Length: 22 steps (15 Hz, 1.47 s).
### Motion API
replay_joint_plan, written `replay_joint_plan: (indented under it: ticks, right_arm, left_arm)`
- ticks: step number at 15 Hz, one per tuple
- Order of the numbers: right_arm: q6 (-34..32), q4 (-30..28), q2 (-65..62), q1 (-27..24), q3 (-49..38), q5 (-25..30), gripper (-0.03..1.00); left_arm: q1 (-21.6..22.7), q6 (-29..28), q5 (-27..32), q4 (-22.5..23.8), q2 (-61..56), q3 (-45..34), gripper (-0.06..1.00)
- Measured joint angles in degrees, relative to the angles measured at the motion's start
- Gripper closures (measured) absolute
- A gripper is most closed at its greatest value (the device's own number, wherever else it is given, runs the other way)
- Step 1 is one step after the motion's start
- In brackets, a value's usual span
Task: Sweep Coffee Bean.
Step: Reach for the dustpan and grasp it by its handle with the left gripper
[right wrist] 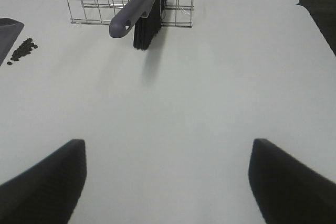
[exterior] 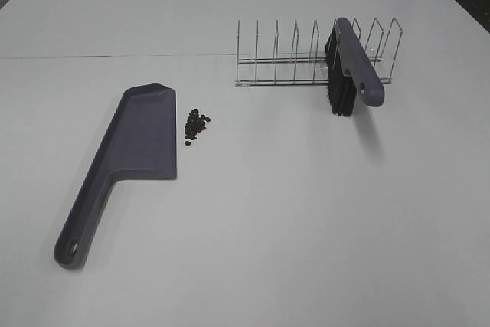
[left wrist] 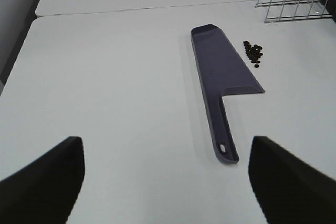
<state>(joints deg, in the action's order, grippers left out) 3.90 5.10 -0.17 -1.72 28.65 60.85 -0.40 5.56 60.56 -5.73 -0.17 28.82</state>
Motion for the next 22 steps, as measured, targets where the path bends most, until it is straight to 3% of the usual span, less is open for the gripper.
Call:
replay_joint_plan:
  ticks: [15, 18, 19, 22]
  right_arm:
    - [0.0, 0.0, 0.0, 0.0, 0.0, 0.0, 0.23]
    - [0.0, 0.0, 0.0, 0.0, 0.0, 0.0, 0.23]
    - [0.0, 0.0, 0.0, 0.0, 0.0, 0.0, 0.23]
    - [0.0, 0.0, 0.0, 0.0, 0.0, 0.0, 0.23]
  left_arm:
    - [0.0, 0.0, -0.52, 0.0, 0.0, 0.17, 0.14]
    - [0.0, -0.23, -10.03, -0.11, 2.18, 1.09, 0.15]
    - [0.0, -1.15, -19.54, -2.92, 9.63, 1.38, 0.17]
    - [0.0, -0.4, -26.76, -8.82, 26.64, 1.89, 0.19]
